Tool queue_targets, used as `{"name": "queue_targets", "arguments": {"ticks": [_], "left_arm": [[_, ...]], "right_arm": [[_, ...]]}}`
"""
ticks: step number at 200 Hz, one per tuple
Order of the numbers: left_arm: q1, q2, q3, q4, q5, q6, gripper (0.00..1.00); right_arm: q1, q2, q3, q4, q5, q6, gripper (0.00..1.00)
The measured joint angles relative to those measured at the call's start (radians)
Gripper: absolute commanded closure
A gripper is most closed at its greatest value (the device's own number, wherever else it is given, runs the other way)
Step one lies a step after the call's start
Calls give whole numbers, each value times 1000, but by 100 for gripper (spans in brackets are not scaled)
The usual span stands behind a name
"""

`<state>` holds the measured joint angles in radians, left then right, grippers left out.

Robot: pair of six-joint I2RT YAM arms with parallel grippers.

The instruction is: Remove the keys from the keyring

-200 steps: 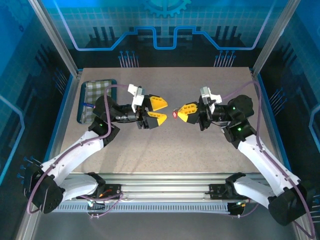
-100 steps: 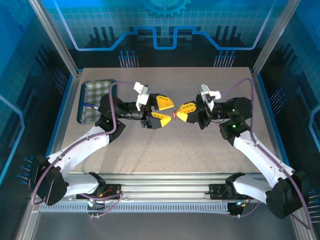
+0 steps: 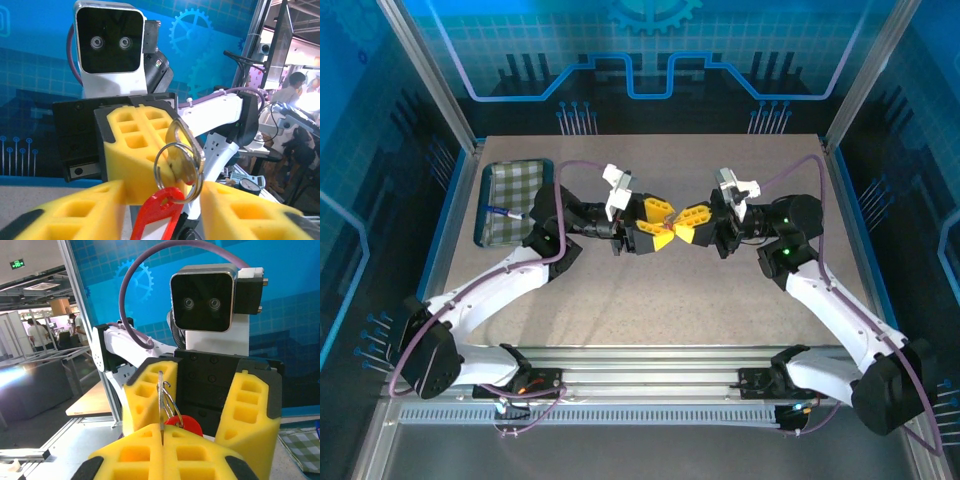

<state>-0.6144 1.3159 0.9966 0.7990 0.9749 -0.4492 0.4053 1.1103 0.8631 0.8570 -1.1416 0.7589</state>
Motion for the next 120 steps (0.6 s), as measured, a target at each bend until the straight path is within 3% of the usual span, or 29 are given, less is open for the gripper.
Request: {"name": "queue_targets", "arguments": {"ticks": [47, 82, 120], "left_arm": [[3, 0, 0, 12, 4, 3, 81], [6, 0, 0, 18, 15, 7, 100], [8, 0, 0, 14, 18, 7, 100]], "right_arm": [[-1, -5, 0, 1, 1, 0, 100], [-3, -8, 0, 0, 4, -2, 100], [-6, -32, 0, -74, 18, -71, 100]]}}
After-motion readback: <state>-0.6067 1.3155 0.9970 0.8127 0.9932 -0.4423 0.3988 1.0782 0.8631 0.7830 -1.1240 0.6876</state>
